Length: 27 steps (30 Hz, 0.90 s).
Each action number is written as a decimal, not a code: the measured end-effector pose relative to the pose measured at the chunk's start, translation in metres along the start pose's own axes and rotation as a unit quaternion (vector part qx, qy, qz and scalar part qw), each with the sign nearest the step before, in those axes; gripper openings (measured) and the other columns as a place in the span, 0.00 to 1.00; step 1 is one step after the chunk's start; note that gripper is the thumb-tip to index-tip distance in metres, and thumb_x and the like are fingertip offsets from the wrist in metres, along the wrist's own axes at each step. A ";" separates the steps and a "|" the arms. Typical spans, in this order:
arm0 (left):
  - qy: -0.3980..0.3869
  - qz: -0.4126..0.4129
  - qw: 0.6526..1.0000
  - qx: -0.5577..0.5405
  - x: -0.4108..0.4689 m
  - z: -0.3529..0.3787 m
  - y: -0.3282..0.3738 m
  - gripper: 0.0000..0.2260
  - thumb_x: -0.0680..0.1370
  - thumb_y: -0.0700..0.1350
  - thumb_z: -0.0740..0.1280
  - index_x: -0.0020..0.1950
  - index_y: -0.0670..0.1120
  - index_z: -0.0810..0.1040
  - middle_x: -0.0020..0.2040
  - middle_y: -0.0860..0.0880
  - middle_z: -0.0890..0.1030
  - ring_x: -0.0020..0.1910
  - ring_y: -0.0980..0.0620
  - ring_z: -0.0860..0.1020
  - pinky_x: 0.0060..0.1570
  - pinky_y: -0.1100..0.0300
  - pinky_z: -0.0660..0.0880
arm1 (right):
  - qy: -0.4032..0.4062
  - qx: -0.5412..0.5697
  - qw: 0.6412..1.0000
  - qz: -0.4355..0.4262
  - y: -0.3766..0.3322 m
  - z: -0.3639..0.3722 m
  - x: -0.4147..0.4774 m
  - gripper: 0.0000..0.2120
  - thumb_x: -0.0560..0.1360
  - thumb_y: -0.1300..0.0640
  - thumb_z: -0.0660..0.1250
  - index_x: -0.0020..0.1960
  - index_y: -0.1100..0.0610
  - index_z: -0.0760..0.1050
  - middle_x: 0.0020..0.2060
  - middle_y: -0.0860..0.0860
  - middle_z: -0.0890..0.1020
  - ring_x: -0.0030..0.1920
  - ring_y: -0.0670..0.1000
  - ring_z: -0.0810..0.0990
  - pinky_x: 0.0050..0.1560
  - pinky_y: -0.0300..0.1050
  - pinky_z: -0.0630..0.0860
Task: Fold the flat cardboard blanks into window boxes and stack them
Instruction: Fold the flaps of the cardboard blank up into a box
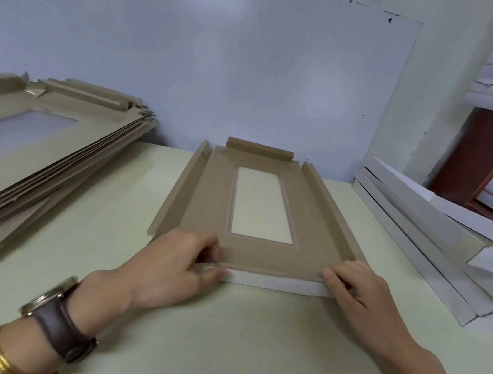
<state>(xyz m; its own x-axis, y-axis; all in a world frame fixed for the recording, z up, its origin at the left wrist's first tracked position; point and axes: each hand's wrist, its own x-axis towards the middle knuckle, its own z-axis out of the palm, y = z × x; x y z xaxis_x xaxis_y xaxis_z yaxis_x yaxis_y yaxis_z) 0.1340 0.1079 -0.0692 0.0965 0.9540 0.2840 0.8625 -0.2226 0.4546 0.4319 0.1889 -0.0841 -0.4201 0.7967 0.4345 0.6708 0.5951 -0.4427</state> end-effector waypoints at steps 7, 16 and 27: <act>0.023 -0.018 0.999 -0.030 -0.011 0.006 -0.004 0.18 0.81 0.54 0.59 0.34 0.46 0.71 0.30 0.50 0.73 0.32 0.53 0.70 0.35 0.60 0.67 | 0.007 0.001 1.000 0.007 0.003 0.003 -0.010 0.17 0.79 0.55 0.64 0.34 0.63 0.75 0.29 0.52 0.73 0.38 0.50 0.71 0.39 0.41 0.67; 0.039 -0.037 0.998 -0.034 -0.014 0.011 -0.003 0.09 0.75 0.43 0.69 0.42 0.55 0.72 0.35 0.58 0.78 0.37 0.59 0.75 0.38 0.63 0.72 | 0.026 0.036 0.997 0.066 0.004 0.002 -0.013 0.10 0.71 0.62 0.74 0.42 0.47 0.80 0.30 0.44 0.80 0.32 0.47 0.75 0.36 0.37 0.72; 0.123 -0.186 0.962 0.157 -0.025 0.011 -0.013 0.35 0.57 0.75 0.66 0.53 0.55 0.62 0.55 0.50 0.56 0.57 0.49 0.57 0.52 0.57 0.57 | 0.066 -0.156 0.982 0.087 0.005 -0.003 -0.016 0.40 0.58 0.39 0.78 0.67 0.44 0.69 0.62 0.50 0.67 0.62 0.54 0.64 0.61 0.51 0.64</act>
<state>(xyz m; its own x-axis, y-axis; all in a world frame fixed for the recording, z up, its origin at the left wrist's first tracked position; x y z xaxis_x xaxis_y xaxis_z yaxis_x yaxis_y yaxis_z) 0.1258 0.0893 -0.0914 -0.3349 0.8707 0.3603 0.9261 0.2335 0.2964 0.4438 0.1791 -0.0907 -0.2129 0.8510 0.4802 0.8887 0.3728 -0.2667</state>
